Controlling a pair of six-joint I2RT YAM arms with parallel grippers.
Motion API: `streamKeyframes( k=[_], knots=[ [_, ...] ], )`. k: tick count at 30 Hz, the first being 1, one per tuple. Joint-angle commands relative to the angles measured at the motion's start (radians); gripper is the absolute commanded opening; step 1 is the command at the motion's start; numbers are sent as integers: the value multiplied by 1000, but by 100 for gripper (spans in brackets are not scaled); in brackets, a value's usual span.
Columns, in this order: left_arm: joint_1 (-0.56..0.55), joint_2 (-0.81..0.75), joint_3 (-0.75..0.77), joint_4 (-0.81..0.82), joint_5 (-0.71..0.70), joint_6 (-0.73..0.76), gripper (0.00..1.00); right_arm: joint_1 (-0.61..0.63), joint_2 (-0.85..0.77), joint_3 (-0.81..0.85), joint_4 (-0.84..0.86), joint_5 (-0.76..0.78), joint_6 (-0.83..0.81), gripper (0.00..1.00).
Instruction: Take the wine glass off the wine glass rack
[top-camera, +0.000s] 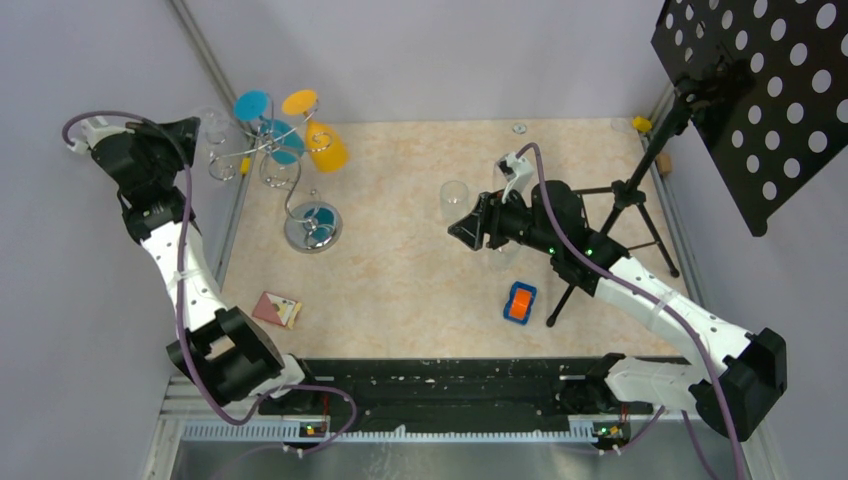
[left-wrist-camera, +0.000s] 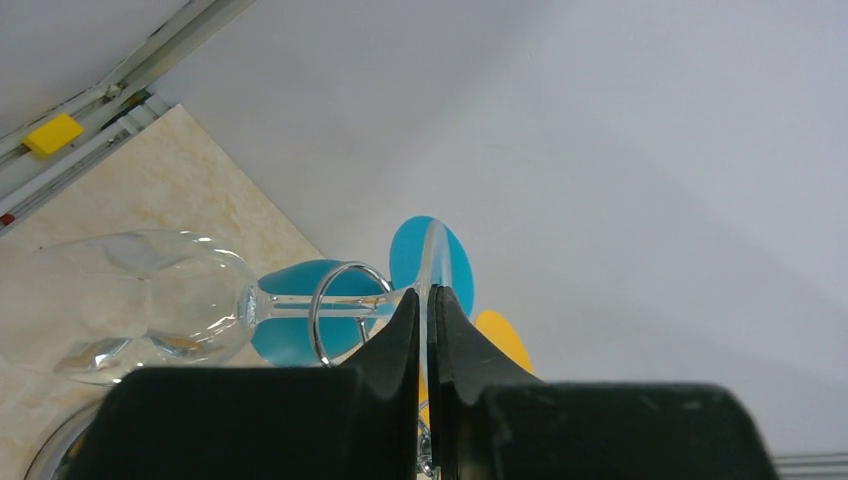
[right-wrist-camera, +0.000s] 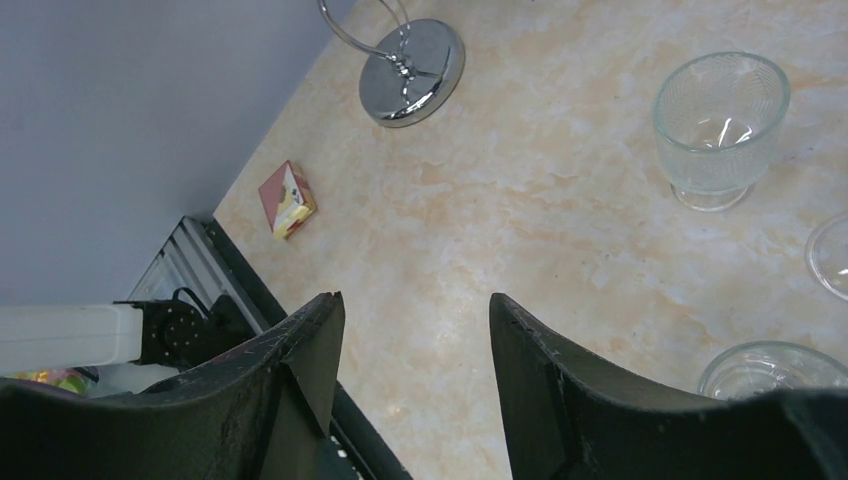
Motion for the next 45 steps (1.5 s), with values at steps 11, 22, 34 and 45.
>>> streamKeyframes(
  k=[11,22,34,45],
  knots=[
    [8,65,7,257,204,-108,0,-7,-38,1,75,-56,22,58],
    [8,1,12,108,247,-113,0,-7,-42,1,82,-58,34,58],
    [11,-140,5,-116,84,36,0,-7,-76,-1,69,-63,43,58],
    [24,-248,-2,-227,-117,176,0,-7,-105,-1,65,-63,53,58]
  ],
)
